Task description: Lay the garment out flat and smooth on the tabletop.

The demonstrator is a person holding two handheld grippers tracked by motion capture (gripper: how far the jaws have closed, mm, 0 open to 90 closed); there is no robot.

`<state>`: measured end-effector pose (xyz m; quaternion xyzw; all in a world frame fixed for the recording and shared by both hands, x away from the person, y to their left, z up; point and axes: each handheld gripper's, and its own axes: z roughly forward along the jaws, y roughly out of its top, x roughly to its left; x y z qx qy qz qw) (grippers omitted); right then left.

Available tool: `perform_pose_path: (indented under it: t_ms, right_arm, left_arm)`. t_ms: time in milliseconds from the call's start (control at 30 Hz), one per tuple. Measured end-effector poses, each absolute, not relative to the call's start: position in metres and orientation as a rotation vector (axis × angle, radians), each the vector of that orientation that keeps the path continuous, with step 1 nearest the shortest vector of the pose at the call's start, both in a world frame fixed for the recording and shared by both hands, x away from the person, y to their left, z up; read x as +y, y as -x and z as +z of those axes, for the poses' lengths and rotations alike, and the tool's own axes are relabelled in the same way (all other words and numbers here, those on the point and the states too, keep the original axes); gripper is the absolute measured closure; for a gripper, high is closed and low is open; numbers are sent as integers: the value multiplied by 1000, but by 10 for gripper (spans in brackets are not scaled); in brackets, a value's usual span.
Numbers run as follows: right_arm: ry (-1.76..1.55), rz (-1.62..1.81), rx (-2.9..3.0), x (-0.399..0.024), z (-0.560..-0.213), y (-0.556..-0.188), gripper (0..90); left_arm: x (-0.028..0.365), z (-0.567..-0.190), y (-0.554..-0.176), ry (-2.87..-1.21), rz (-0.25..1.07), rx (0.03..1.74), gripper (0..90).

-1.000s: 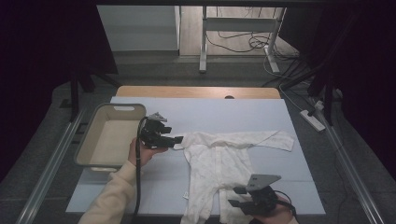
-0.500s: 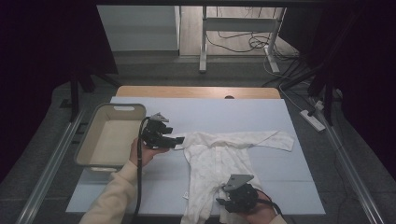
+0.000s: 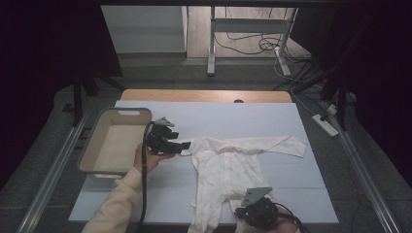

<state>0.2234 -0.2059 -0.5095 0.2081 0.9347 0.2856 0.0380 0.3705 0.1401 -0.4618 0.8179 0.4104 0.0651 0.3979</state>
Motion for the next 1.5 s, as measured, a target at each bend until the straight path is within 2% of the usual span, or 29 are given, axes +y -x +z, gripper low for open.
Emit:
perform_pose_path:
  t_ms: [167, 200, 267, 300, 467, 633, 733, 767, 867, 967, 1033, 1167, 1500]
  right_arm:
    - [-611, 882, 2905, -213, -508, -211, 831]
    - [-602, 893, 2902, -212, -507, -211, 798]
    - [-593, 968, 2868, -210, -504, -211, 630]
    - [-586, 997, 2848, -207, -502, -211, 592]
    - [-482, 1099, 2829, -183, -500, -216, 497]
    - [-408, 1084, 2864, -157, -510, -225, 469]
    - [-372, 1061, 2881, -142, -512, -229, 475]
    - [-363, 1035, 2883, -138, -513, -230, 502]
    - [-368, 978, 2910, -133, -517, -232, 599]
    - [-371, 971, 2929, -139, -514, -233, 745]
    - [-365, 975, 2944, -141, -515, -233, 812]
    - [-356, 957, 2950, -143, -513, -230, 850]
    - [-343, 914, 2969, -165, -503, -213, 855]
  left_arm:
    - [141, -461, -370, -2069, 168, 1038, 297]
    - [141, -461, -370, -2069, 167, 1039, 297]
    - [140, -461, -371, -2071, 165, 1036, 297]
    - [140, -461, -371, -2073, 166, 1035, 297]
    - [136, -462, -371, -2076, 162, 1033, 296]
    - [135, -463, -372, -2078, 158, 1033, 295]
    - [135, -463, -372, -2083, 156, 1033, 295]
    - [136, -463, -372, -2083, 157, 1033, 295]
    - [137, -463, -371, -2080, 159, 1032, 295]
    - [139, -463, -371, -2074, 161, 1041, 295]
    - [141, -464, -371, -2071, 161, 1045, 296]
    - [141, -463, -370, -2072, 166, 1042, 296]
    - [142, -463, -371, -2075, 167, 1041, 296]
